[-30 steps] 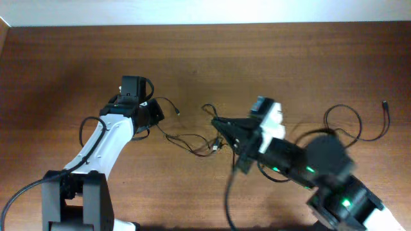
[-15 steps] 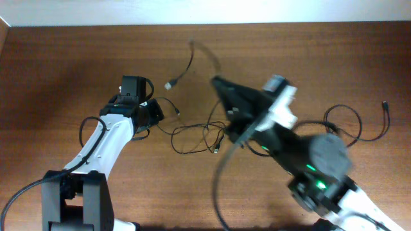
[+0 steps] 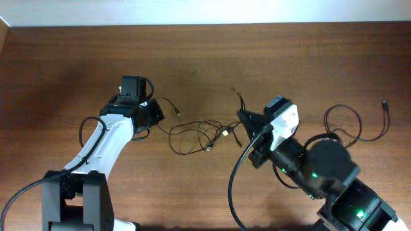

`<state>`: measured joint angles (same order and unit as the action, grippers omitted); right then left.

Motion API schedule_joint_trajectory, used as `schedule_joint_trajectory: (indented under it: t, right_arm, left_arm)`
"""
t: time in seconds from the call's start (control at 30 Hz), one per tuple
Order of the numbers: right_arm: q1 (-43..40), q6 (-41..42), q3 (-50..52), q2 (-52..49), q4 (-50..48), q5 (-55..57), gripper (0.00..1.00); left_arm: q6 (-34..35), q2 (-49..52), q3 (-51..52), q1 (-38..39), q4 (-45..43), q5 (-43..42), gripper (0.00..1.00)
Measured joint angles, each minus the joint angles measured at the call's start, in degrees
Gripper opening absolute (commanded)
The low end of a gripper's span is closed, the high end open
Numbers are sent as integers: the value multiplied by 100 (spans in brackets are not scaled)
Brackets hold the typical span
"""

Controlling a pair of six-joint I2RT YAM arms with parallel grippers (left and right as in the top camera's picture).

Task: Untangle cables
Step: 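Pull the grippers apart, stretching the cables left and right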

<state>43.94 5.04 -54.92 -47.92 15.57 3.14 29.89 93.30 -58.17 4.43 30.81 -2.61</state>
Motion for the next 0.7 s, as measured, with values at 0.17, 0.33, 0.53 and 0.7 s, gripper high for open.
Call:
schedule_joint_trajectory:
  t: [0.17, 0.33, 0.53, 0.7]
  right_arm:
    - [-2, 557, 7, -2, 1523, 1099, 4]
    - [0, 1150, 7, 4, 2295, 2549, 4]
    - [-245, 1453, 7, 4, 2730, 3158, 4]
    - [-1421, 1722, 7, 0, 2922, 2693, 4]
  left_arm:
    - [0, 0, 2, -24, 15, 9, 0]
    - [-2, 0, 0, -533, 223, -52, 0]
    - [52, 0, 2, -1646, 367, -1082, 0]
    - [210, 0, 0, -2704, 560, -1681, 0]
